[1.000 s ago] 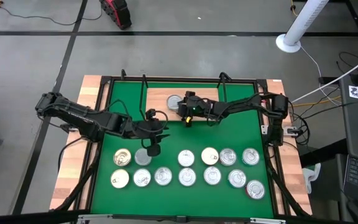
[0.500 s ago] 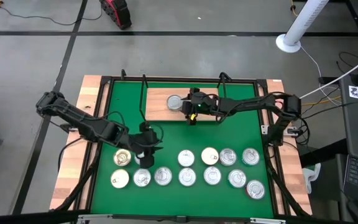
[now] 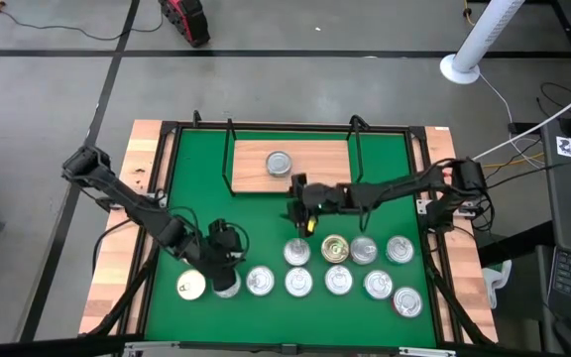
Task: Stack canned seafood by type on shelf
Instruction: Stack the green white tuna can on top of the other green white tuna can on the shelf
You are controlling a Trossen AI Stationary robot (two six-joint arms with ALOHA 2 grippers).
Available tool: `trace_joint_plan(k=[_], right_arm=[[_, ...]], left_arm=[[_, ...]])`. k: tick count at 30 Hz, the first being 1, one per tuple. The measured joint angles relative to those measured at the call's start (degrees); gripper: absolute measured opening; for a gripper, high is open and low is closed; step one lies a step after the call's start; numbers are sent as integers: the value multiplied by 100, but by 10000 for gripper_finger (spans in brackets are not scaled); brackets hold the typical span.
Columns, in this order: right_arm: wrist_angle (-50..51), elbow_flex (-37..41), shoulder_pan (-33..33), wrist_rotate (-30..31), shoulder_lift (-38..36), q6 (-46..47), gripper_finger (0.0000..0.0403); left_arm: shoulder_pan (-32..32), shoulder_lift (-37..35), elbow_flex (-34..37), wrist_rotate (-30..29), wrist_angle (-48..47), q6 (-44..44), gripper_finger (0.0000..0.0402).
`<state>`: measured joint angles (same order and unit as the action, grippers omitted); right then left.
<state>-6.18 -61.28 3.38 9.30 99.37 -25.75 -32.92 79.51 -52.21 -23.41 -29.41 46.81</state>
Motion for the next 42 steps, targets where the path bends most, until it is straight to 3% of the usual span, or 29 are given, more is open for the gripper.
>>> trace_joint_plan(k=[17,32,42], right_arm=[[25,0,1112,4,2,-1,257],[20,0,1239,7,11,-1,257],[16,2,1237,7,11,-1,257]], left_arm=[[-102,1132,28,89,-430,878,120],[-106,1589,-4,-27,-428,1023,119],[-91,1606,-24,-11,-892,887,64]])
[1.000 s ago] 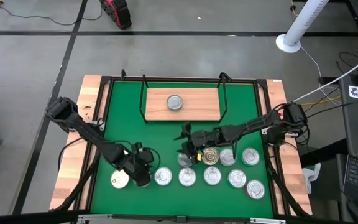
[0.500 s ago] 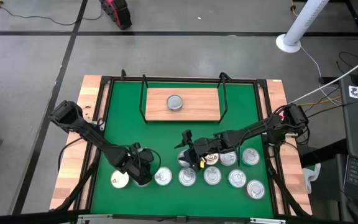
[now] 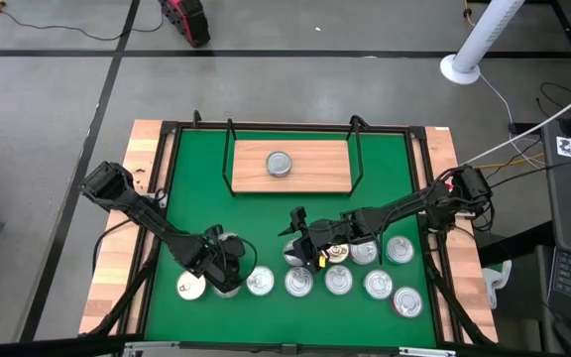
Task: Stack canned seafood by type on shelf
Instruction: Stack the green white tuna can on top of the other green white tuna can on the shelf
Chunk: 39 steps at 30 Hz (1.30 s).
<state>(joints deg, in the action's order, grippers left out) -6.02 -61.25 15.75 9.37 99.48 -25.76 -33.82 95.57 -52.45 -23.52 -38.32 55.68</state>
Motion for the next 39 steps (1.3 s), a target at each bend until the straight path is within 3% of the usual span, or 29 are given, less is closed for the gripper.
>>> trace_joint_plan(k=[10,26,30,36,39], right_arm=[[2,0,0,0,0,-2,257],[4,0,0,0,0,-2,257],[4,0,0,0,0,-2,257],[4,0,-2,0,0,-2,257],[4,0,-1,0,0,-2,257]], left_arm=[[2,0,7,16,-514,-102,46],[9,11,20,-20,-456,-395,98],[11,13,26,-92,-503,-444,76],[11,11,26,-143,-492,-618,11],[13,11,26,-156,-478,-614,6]])
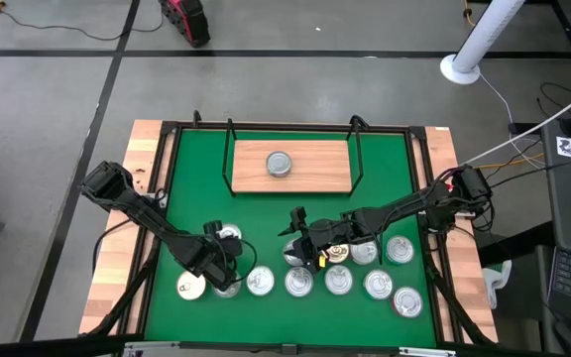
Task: Stack canned seafood by type on shelf
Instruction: Stack the green white tuna can on top of the other green white tuna can on the shelf
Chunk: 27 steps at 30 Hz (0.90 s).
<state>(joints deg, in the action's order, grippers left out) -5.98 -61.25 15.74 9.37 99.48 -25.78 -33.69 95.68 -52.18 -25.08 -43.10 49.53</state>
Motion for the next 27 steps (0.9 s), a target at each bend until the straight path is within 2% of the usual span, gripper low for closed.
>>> trace_joint_plan(k=[10,27], right_arm=[[7,0,-1,0,0,-2,257],[13,2,1,0,2,-9,257]], left_arm=[[97,-241,29,101,136,392,1],[613,-334,26,97,1162,132,0]])
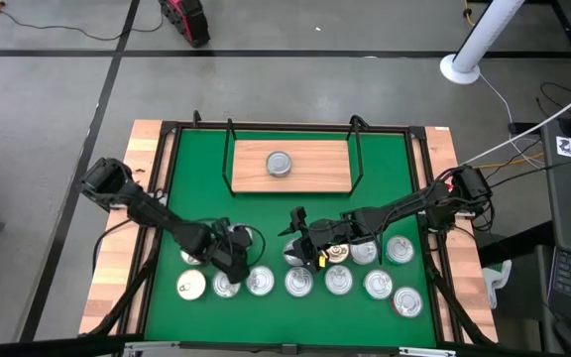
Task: Stack canned seafood by type on shelf
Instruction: Stack the green white tuna can on top of the other green white tuna can on the shelf
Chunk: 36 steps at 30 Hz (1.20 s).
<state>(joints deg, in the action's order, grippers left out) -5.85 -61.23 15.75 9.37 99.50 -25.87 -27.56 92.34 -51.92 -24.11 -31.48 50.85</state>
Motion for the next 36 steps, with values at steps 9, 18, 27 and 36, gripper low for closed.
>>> trace_joint_plan(k=[9,18,27,36], right_arm=[[0,0,0,0,2,-475,257],[0,0,0,0,2,-492,257],[18,3,0,39,297,-501,257],[-139,4,0,57,702,-612,257]], left_arm=[[267,-7,-11,149,650,26,0],[465,-11,-17,284,1316,-20,0],[603,-16,-22,467,1834,-24,0],[695,-22,-22,559,1973,152,0]])
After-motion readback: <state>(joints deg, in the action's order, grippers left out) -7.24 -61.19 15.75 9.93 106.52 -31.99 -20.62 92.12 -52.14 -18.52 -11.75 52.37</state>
